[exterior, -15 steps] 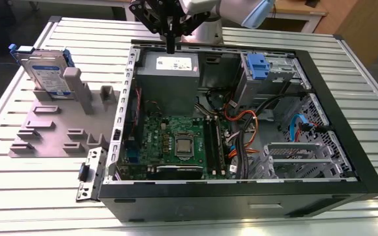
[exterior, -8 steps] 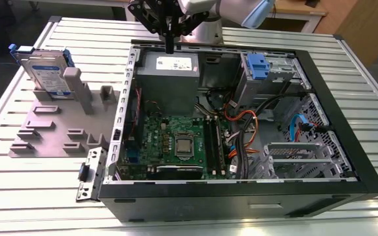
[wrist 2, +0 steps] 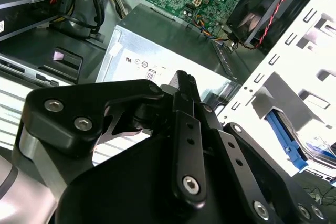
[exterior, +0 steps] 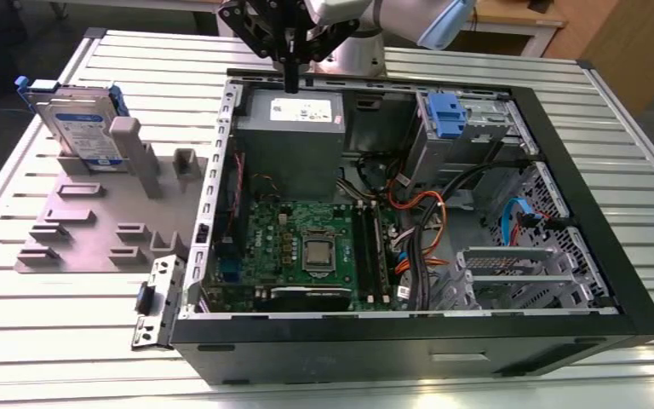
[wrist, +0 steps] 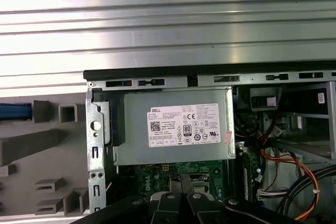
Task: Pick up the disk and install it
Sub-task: 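Reach for the disk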
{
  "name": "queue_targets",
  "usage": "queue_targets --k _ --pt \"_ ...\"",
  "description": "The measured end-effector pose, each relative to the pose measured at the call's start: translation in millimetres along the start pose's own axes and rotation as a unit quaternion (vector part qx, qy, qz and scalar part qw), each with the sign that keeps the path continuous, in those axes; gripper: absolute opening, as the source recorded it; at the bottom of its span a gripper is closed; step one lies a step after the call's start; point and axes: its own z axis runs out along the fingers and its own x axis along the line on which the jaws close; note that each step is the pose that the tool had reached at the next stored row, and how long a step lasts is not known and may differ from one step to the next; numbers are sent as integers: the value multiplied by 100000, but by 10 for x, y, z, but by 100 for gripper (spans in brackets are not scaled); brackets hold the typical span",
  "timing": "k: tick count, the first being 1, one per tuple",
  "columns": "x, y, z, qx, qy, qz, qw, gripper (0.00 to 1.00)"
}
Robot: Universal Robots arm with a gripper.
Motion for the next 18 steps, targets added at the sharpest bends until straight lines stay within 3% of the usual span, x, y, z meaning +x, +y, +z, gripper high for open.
queue_targets --k 18 --pt "42 -3 0 0 0 2 100000 11"
